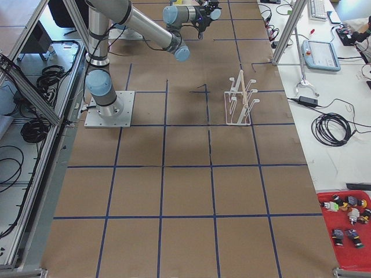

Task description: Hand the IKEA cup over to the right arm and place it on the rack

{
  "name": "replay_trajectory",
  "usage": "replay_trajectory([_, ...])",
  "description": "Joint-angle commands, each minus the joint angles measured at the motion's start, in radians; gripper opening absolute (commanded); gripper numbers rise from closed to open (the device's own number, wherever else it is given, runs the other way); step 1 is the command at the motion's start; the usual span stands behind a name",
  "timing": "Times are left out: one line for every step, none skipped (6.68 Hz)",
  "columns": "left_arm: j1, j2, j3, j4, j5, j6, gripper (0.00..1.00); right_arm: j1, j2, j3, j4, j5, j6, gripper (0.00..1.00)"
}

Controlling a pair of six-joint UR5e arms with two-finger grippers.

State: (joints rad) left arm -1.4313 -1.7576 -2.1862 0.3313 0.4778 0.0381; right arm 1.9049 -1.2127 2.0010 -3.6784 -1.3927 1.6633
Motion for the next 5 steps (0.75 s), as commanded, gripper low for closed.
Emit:
replay_trajectory([0.113, 0.015, -0.088, 0.049, -0.013, -0.004, 1.0, -0.024, 0.01, -0.002, -0.002, -0.011, -0.011, 0.33])
replay_trajectory([0.149, 0.023, -0.104, 0.07, -0.004, -0.004, 1.0, -0.082, 0.01, 0.002, -0.009, -0.011, -0.013, 0.25])
replay_trajectory([0.149, 0.018, -0.095, 0.048, 0.049, -0.01, 1.0, -0.151, 0.004, -0.004, -0.008, -0.005, -0.023, 0.24])
replay_trajectory([0.138, 0.02, -0.058, -0.042, 0.179, -0.03, 1.0, -0.199, 0.002, -0.008, -0.012, -0.008, -0.121, 0.24])
replay_trajectory([0.131, 0.017, 0.021, -0.157, 0.241, -0.053, 1.0, -0.237, -0.001, -0.019, -0.012, -0.011, -0.246, 0.24])
